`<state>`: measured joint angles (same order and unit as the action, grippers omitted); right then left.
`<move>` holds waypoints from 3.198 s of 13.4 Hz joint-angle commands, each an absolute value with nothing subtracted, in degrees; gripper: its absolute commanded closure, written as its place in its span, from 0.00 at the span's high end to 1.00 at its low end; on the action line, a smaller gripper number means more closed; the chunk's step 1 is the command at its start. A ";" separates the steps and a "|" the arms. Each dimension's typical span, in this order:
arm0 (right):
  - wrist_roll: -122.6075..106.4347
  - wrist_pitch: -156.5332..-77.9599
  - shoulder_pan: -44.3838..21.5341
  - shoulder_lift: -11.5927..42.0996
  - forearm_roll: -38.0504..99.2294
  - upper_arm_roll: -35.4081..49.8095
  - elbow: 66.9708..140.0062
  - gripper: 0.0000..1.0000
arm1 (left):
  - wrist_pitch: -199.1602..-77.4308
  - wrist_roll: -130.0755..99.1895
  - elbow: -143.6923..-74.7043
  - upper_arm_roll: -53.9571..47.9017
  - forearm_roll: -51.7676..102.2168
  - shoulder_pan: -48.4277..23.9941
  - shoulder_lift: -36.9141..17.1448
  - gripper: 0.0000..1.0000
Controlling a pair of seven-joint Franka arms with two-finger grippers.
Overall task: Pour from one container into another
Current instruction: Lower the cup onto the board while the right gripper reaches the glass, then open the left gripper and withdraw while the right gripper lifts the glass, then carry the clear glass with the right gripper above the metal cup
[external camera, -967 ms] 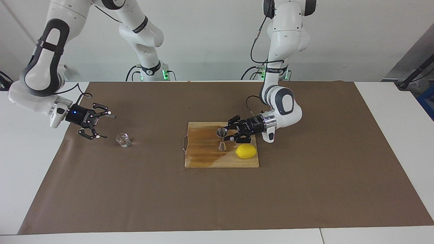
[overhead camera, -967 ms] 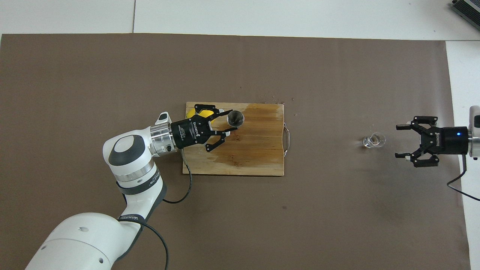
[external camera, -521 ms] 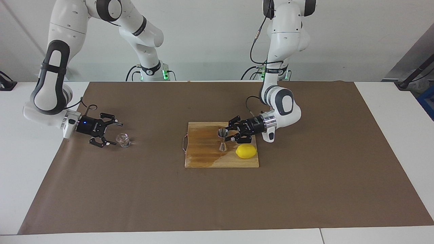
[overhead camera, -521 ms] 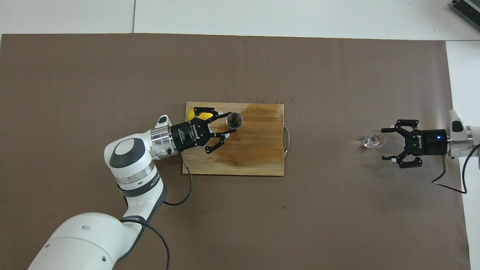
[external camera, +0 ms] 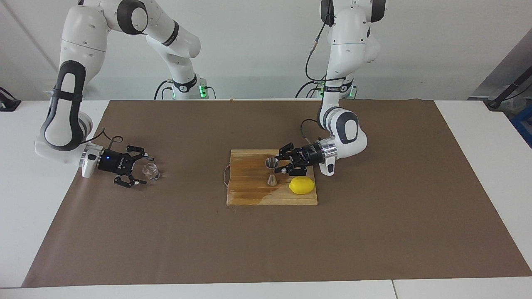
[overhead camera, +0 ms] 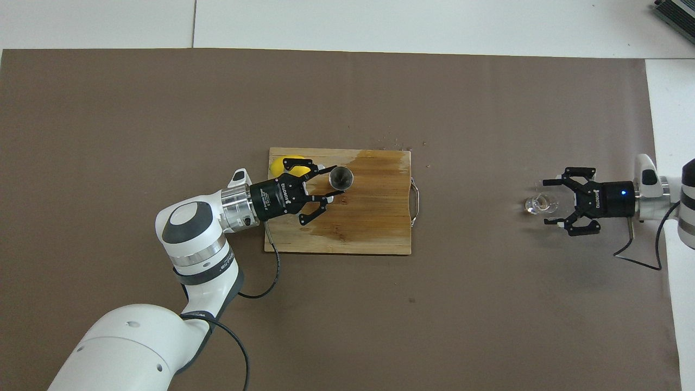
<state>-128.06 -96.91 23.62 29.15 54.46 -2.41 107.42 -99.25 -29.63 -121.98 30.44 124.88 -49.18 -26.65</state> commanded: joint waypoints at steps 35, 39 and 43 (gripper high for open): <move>-115.16 -99.84 9.86 13.81 56.08 -1.23 104.33 0.00 | -91.24 -34.19 -109.80 33.13 75.63 -27.35 -20.57 1.00; -107.33 -106.85 1.95 12.57 55.29 -1.23 103.71 0.00 | -85.36 -33.40 -100.57 33.75 58.93 -22.16 -20.30 1.00; -98.10 -114.42 -4.82 12.48 53.53 -1.14 102.57 0.00 | -83.06 -19.90 -93.71 33.92 42.75 -19.95 -19.86 1.00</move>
